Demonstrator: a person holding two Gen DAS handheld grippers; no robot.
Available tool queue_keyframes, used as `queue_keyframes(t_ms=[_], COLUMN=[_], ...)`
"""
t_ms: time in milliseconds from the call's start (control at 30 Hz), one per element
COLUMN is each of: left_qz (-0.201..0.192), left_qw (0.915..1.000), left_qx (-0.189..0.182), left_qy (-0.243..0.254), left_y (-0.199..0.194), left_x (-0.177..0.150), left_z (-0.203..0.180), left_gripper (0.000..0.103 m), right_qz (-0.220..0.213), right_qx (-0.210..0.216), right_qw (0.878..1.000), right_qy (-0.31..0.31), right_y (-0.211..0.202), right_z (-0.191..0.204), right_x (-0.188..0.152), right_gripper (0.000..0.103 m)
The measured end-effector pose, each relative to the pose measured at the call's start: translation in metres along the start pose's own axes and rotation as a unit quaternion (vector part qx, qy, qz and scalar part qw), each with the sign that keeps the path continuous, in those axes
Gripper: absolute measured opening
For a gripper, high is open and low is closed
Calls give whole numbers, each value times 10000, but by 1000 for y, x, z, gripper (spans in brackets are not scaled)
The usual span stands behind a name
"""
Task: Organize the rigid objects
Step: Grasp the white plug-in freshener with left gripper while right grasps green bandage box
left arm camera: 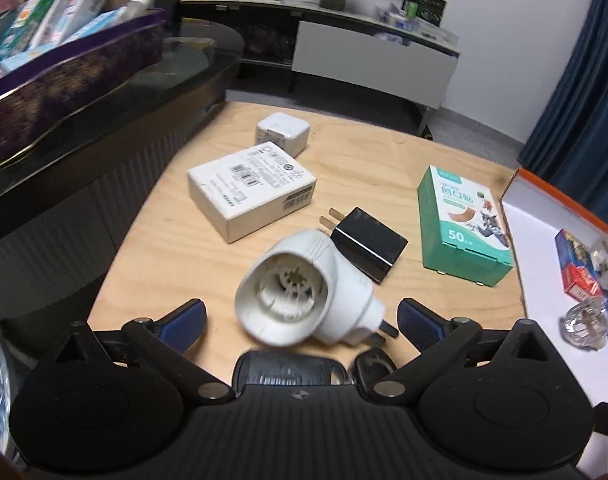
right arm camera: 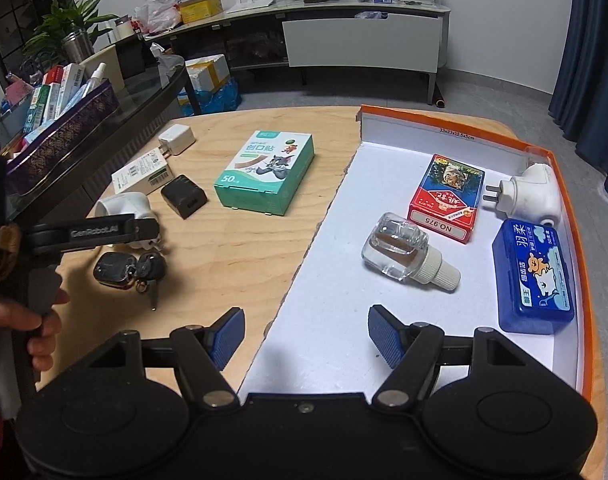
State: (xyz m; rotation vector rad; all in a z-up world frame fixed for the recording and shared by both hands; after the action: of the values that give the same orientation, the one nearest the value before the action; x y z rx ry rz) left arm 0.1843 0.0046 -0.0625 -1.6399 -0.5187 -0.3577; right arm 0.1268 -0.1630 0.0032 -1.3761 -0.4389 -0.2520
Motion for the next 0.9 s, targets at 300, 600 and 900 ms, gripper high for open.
queue_keyframes(t_ms=[300, 600, 900], left_qz=[-205, -542, -785], left_qw=[9987, 9973, 9948], left_qx=[-263, -402, -648], left_qy=[374, 287, 101], left_y=[2, -22, -28], left_x=[2, 5, 7], left_z=[-3, -2, 2], left_gripper=[77, 70, 70], right_qz=[14, 77, 257], right_qx=[-27, 312, 286], right_qw=[10000, 9990, 9932], right_qy=[51, 297, 1102], right_y=[15, 43, 90], right_z=[0, 13, 31], right_x=[18, 62, 129], right_gripper=[82, 82, 85])
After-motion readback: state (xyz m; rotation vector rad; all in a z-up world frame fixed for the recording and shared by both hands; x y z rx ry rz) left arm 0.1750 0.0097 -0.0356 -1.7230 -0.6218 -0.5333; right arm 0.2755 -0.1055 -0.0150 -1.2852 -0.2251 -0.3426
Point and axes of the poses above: each gripper's, at about its wrist camera, not at the fingertips, and y roughly the way its jaws point, z to its left, x to its top, the point moved 4 cm from there along y, roughly the way its jaws point, and after that the axes turned 10 degrees about z, right-handed, at the moved point
